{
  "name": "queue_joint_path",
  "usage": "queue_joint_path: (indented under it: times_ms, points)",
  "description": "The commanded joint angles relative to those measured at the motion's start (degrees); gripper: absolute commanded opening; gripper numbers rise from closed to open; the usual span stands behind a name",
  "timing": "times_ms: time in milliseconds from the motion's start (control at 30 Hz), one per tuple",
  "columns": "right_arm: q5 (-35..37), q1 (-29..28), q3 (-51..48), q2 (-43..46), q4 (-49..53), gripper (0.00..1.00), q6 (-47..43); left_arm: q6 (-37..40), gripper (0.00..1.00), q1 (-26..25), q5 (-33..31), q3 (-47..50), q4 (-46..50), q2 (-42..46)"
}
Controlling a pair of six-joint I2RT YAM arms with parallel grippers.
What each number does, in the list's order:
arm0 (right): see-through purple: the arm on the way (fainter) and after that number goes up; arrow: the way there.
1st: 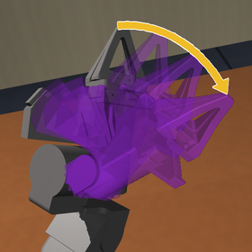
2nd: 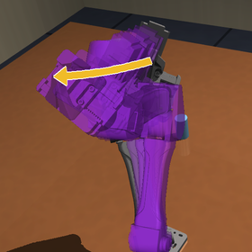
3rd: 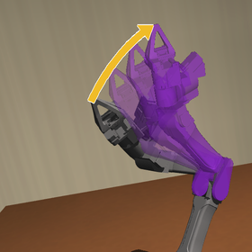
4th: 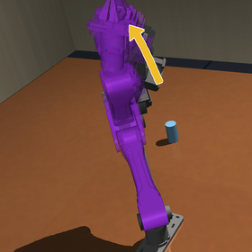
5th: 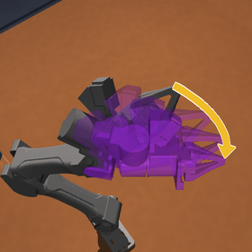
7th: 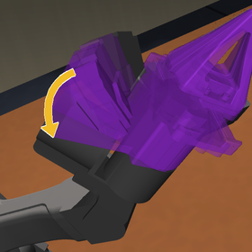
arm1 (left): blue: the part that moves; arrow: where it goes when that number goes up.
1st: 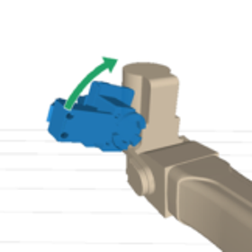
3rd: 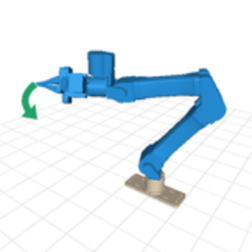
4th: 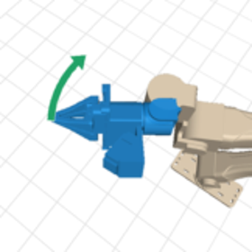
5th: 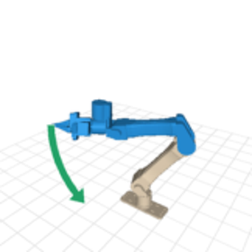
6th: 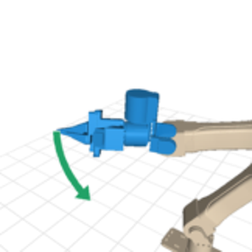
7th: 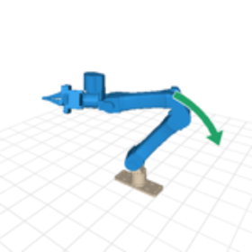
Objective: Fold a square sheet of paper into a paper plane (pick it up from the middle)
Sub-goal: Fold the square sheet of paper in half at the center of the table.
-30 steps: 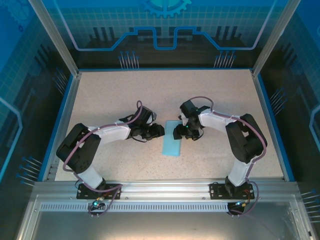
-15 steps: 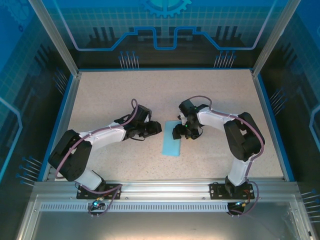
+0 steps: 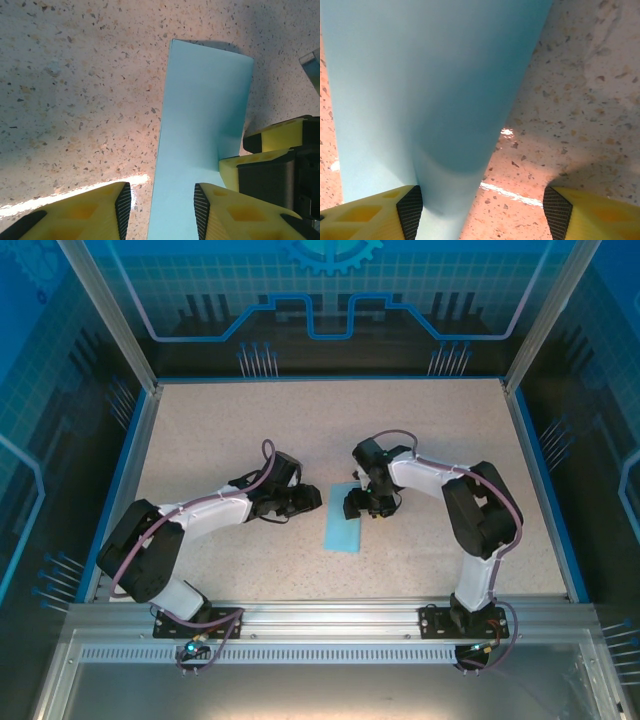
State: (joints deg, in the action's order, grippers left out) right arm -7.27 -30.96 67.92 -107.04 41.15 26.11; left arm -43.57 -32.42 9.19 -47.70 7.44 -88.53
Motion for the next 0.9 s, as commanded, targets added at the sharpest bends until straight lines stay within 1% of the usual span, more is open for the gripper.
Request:
queue_joint_path:
  times_ms: [0,567,667,833,867]
  points:
    - [1.4,-1.6,0.3,-3.2,0.7,0.70,0.6,0.4,0.43,-0.4,-0.9,0.6,1.6,1.4]
    - [2.8,-1.6,0.4,-4.4,0.7,0.70,1.9,1.4,0.41,-0.4,1.0,0.5,0.8,0.6]
    - [3.4,-1.6,0.3,-4.6,1.0,0.70,1.8,1.3,0.39,-0.4,2.4,0.1,0.0,-0.4]
    - [3.7,-1.6,-0.3,-4.6,0.8,0.70,1.8,2.1,0.30,-1.0,5.4,-2.8,0.1,-4.2]
    - [3.8,-1.6,-0.3,-4.6,0.8,0.70,1.8,2.1,0.29,-1.3,5.4,-3.7,0.8,-5.0]
